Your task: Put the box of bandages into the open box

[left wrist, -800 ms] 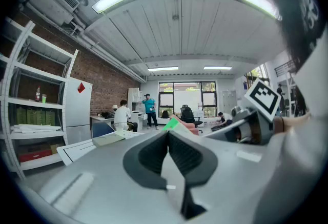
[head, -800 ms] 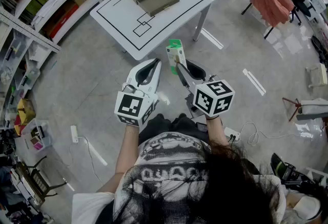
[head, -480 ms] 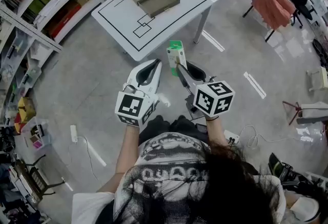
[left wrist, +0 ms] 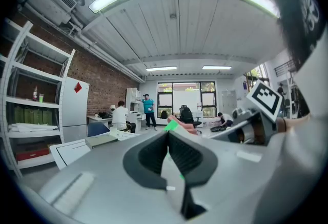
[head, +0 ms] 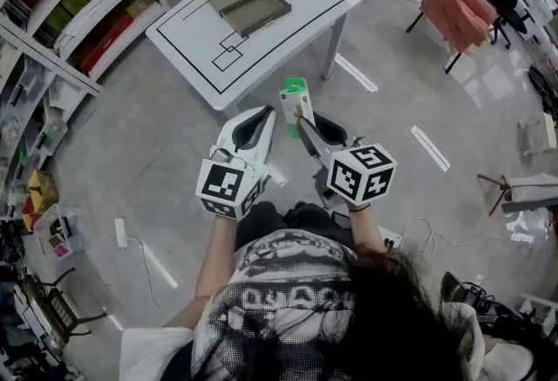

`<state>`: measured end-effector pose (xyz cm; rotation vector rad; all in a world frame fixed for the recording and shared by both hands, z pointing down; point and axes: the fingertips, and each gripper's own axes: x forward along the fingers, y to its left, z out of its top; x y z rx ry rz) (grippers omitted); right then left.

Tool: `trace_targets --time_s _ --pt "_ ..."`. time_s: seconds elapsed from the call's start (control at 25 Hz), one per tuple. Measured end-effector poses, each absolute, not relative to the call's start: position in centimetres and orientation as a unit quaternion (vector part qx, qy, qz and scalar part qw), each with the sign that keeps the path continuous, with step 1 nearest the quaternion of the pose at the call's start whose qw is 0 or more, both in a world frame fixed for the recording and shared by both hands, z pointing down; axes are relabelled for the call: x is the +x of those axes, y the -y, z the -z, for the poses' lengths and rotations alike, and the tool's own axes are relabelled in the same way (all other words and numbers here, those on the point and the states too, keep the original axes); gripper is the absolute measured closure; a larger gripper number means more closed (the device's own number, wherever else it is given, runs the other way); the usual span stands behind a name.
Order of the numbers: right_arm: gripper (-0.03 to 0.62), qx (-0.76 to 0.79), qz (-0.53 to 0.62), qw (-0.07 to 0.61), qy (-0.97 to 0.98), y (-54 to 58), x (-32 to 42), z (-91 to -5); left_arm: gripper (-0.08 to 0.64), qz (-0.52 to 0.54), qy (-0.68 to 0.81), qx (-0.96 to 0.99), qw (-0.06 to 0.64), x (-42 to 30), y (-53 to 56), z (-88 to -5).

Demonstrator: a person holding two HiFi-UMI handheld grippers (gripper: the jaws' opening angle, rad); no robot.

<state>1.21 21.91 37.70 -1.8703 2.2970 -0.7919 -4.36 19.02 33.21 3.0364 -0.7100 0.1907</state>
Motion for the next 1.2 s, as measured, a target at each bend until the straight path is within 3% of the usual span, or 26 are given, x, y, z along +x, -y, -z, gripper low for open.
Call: trace_targets --time_s 0.68,1.2 --pt "0.491 -0.581 0.274 0.044 -0.765 -22.9 3.7 -39.6 0.56 -0.073 0.254 0.964 0.012 -2.1 -20.3 -34.6" --pt "0.491 -0.585 0.29 0.043 -0.756 -15.2 6.1 -41.5 0.56 -0.086 0.249 0.965 0.019 0.2 -12.3 -37.0"
